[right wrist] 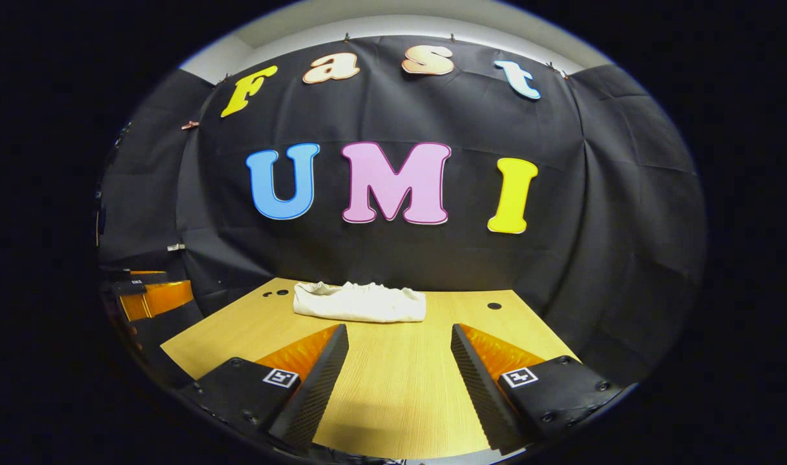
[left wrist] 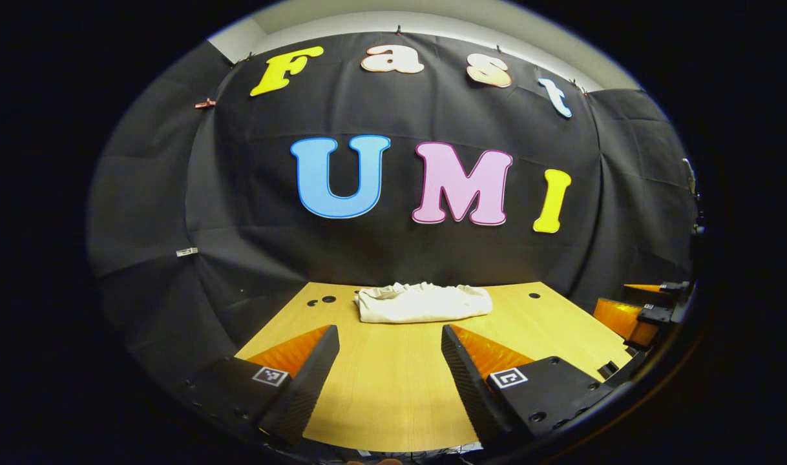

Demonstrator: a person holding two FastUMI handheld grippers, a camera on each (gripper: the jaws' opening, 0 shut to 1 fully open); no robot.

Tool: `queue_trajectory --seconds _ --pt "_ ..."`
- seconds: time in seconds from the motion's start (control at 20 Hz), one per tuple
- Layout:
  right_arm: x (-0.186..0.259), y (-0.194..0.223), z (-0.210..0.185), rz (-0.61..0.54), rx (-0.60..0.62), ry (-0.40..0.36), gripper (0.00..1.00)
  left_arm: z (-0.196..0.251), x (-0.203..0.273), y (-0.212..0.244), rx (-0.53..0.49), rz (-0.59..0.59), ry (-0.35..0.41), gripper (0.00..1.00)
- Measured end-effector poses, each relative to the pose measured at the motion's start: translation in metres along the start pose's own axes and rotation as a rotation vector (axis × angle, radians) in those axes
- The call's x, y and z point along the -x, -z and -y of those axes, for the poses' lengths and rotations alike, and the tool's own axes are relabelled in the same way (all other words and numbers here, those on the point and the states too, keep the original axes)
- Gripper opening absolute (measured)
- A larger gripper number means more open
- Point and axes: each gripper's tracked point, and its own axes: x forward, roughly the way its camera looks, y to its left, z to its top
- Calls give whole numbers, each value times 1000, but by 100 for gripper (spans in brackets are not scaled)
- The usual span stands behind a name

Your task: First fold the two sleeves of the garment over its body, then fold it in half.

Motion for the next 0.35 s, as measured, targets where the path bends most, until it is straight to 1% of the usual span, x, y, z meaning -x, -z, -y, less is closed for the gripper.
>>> queue_trajectory --seconds 0.2,0.3,0.35 --pt "5 15 0 -36 -11 21 98 8 -3 6 -4 -18 19 98" --pt "7 16 -1 -36 -3 24 98 2 -4 6 -9 -19 2 98" --pt "8 15 -2 -34 -1 22 97 2 -6 4 -14 -9 5 98"
